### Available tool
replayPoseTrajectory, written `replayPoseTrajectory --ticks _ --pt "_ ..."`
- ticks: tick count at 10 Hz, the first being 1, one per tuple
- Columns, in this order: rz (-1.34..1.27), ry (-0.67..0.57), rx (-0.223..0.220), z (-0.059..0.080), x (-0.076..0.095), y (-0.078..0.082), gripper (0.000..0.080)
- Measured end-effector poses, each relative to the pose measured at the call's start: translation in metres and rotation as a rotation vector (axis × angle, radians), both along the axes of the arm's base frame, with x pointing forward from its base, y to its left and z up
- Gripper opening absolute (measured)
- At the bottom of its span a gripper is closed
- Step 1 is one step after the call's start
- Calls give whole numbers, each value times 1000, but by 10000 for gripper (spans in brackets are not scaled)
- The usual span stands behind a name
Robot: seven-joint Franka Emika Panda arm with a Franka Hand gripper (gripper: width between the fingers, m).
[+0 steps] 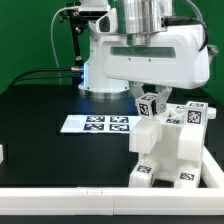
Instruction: Assemble chair
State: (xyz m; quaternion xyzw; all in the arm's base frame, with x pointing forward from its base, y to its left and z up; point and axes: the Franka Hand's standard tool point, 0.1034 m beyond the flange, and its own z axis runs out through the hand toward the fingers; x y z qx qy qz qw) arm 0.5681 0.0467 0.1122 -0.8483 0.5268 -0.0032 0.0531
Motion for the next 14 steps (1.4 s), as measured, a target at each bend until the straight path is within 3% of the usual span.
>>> replayPoseTrajectory --ticks 6,10,13,14 --pt "-639 56 53 0 0 0 266" --pt "-640 56 57 0 0 0 266" --pt "-475 35 51 4 1 3 604" --pt "-250 4 35 6 3 2 604"
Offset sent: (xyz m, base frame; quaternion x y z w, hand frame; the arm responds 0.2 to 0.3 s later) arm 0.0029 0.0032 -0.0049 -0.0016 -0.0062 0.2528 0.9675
